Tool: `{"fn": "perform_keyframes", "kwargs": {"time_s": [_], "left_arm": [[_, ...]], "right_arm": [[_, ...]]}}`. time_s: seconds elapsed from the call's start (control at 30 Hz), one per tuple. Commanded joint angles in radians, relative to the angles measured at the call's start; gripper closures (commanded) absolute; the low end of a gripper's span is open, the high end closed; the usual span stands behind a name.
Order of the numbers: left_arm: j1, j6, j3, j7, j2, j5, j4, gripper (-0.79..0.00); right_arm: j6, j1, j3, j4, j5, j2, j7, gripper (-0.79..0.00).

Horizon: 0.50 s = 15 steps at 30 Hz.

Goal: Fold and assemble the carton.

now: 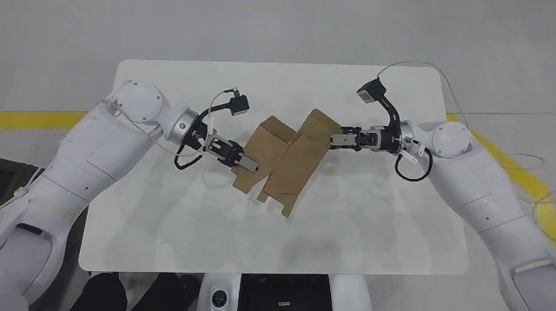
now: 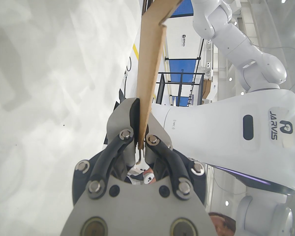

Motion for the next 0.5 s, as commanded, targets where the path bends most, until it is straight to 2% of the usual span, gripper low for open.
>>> {"fn": "perform_keyframes", "kwargs": {"time_s": [0.0, 0.2, 0.23, 0.27, 0.3, 0.47], "left_arm": [[-0.003, -0.008, 0.006, 0.008, 0.004, 0.006, -0.003, 0.000], [-0.008, -0.007, 0.026, 0.007, 0.014, -0.007, -0.026, 0.000], [-0.009, -0.007, 0.029, 0.007, 0.015, -0.009, -0.027, 0.000], [-0.009, -0.006, 0.031, 0.006, 0.017, -0.014, -0.026, 0.000], [-0.009, -0.005, 0.033, 0.005, 0.018, -0.019, -0.027, 0.000], [-0.012, 0.000, 0.042, 0.001, 0.024, -0.033, -0.030, 0.000]], "right_arm": [[0.002, -0.003, -0.005, -0.008, 0.006, 0.001, 0.002, -0.785], [-0.006, 0.000, -0.037, -0.002, 0.009, -0.006, -0.006, -0.785], [-0.007, 0.002, -0.041, 0.001, 0.011, -0.007, -0.007, -0.742], [-0.008, 0.004, -0.047, 0.004, 0.013, -0.008, -0.008, -0.616], [-0.008, 0.005, -0.051, 0.007, 0.015, -0.009, -0.008, -0.391], [-0.011, 0.015, -0.068, 0.020, 0.025, -0.012, -0.010, -0.185]]}}
